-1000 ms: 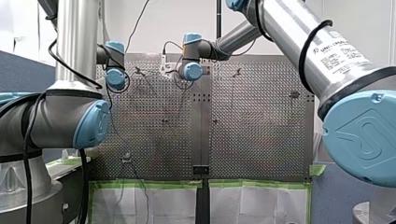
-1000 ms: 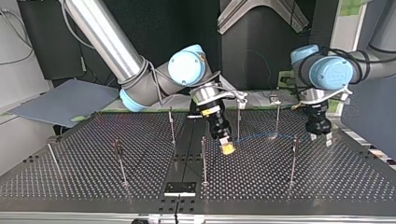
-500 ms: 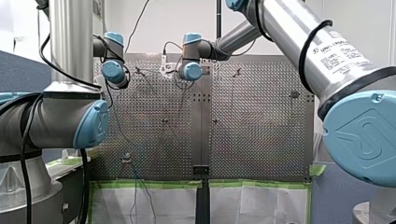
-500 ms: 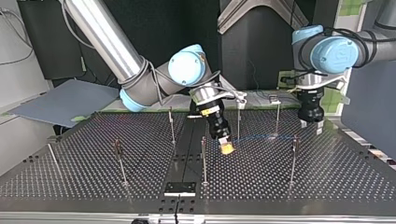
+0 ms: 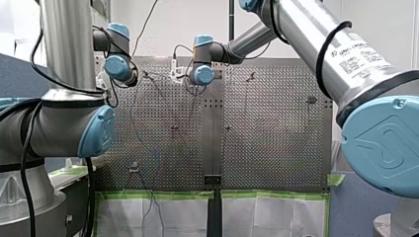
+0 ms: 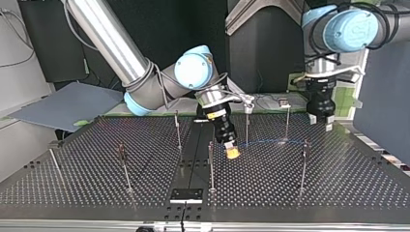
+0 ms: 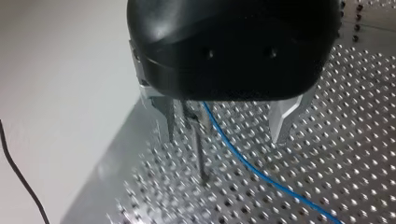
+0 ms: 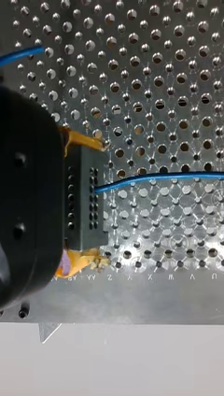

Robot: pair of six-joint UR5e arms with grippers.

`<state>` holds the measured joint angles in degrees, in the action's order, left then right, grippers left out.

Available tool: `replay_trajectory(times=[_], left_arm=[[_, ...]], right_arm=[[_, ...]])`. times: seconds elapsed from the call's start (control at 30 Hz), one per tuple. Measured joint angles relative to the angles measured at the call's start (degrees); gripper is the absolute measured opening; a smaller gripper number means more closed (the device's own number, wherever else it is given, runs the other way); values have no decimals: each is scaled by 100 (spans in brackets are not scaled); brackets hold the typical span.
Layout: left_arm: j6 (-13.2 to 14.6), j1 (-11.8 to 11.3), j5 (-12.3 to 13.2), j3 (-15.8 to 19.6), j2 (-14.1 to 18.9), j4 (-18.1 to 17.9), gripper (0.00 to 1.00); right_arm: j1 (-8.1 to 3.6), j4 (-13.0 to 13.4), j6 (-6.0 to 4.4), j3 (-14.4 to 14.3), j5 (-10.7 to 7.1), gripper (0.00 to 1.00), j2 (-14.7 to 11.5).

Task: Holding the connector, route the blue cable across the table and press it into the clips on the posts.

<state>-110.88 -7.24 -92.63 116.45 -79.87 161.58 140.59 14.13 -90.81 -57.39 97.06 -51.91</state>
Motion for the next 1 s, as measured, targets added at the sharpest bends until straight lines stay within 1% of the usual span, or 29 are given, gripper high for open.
replay_trajectory(times=[0.13,0.2,0.43,0.7,0.87,1.0], left_arm=[[177,58,26,0,97,-5,100],[274,92,81,0,119,-23,100],[619,208,372,-2,134,-130,100],[991,367,664,-3,135,-358,100],[1090,466,733,-22,94,-571,100],[1139,538,713,-79,-22,-700,100]], right_arm=[[-7,-5,-1,-1,29,0,0],[-14,-6,-4,-4,39,0,0],[-25,-26,-24,-2,60,0,0],[-34,-40,-26,-2,68,0,3],[-40,-41,-27,0,68,0,4],[-41,-44,-26,1,68,0,7]])
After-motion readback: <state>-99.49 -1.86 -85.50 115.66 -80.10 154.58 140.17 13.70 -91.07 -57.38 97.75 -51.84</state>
